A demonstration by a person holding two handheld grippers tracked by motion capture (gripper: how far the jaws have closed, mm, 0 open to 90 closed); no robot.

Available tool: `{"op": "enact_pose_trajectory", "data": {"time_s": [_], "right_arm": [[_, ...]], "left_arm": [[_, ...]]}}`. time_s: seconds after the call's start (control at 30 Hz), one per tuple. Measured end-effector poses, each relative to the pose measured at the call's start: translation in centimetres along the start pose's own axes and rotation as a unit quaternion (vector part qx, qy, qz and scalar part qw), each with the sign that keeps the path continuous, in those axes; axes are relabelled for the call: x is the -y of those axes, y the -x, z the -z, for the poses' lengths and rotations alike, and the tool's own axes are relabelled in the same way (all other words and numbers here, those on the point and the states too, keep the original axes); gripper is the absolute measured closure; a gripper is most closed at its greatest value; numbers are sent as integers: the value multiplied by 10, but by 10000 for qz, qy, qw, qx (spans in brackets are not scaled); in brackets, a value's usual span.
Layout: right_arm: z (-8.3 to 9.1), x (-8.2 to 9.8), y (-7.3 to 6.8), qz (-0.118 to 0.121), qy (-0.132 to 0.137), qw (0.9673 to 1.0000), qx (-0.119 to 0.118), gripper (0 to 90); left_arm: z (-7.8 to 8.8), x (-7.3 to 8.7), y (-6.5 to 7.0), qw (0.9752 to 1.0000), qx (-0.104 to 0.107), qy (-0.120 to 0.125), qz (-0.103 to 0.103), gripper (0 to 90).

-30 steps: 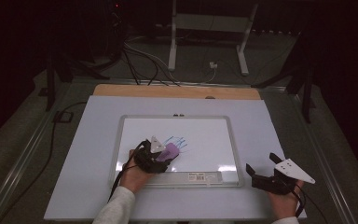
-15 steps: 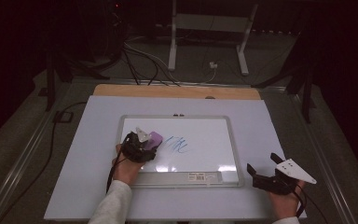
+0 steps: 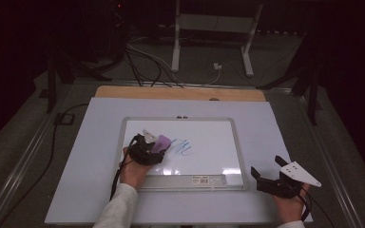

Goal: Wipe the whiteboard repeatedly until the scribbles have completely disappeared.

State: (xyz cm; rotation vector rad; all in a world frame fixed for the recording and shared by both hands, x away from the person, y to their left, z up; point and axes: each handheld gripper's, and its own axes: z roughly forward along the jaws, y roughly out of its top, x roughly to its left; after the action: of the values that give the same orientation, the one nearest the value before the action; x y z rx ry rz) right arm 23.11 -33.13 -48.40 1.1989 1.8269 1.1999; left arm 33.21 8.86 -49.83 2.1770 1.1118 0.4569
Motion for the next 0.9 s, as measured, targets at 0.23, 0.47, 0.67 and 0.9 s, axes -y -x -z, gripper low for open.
{"op": "enact_pose_trajectory", "data": {"time_s": [0.23, 0.47, 0.67, 0.9], "right_arm": [[0, 0, 0, -1, 6, 10000, -1, 8], [1, 0, 2, -5, 21, 10000, 18, 8], [2, 0, 2, -25, 22, 10000, 26, 8], [0, 0, 1, -5, 5, 10000, 9, 8]], "left_arm": [[-3, -4, 32, 9959, 665, 54, -615, 420], [-4, -4, 14, 9998, 100, 45, -183, 420], [-2, -1, -22, 9962, -735, -13, 461, 420], [-2, -1, -25, 9965, -635, -29, 550, 421]]}}
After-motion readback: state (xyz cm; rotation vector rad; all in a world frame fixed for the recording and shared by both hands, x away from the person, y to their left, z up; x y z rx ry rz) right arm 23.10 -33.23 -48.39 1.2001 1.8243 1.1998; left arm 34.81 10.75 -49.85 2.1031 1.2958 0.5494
